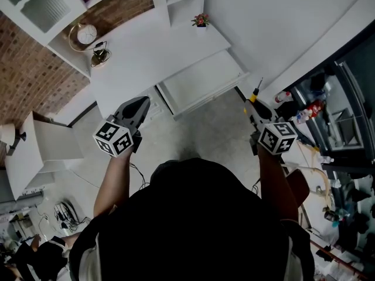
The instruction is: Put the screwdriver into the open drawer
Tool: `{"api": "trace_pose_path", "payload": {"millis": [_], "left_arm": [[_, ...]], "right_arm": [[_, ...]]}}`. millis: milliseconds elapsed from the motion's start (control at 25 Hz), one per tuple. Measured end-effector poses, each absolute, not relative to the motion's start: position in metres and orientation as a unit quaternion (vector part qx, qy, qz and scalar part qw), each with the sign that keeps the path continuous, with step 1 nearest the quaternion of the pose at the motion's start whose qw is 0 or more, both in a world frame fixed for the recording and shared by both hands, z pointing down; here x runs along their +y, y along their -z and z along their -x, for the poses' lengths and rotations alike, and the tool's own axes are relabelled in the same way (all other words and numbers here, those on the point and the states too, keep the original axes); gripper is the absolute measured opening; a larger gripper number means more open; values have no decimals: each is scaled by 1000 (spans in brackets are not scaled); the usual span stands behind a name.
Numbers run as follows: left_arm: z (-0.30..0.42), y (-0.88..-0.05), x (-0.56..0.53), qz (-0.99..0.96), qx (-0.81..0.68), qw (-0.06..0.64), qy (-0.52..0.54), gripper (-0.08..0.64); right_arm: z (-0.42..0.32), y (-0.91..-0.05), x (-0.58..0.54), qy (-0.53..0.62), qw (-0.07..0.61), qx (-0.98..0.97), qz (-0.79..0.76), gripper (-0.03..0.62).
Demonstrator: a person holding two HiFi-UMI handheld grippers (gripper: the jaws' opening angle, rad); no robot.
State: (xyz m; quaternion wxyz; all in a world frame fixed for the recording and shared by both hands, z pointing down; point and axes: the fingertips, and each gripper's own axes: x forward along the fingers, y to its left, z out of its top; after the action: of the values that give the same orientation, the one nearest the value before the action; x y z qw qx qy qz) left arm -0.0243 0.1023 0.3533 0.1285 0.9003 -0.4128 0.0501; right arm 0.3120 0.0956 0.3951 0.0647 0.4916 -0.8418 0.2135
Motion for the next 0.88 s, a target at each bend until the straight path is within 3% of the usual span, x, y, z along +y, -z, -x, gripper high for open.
{"api": "trace_pose_path", "payload": {"millis": [880], "left_arm": [[44, -358, 87, -897, -416, 141, -45, 17]], "right_arm": [[-293, -396, 77, -211, 70, -845, -486, 83]]}}
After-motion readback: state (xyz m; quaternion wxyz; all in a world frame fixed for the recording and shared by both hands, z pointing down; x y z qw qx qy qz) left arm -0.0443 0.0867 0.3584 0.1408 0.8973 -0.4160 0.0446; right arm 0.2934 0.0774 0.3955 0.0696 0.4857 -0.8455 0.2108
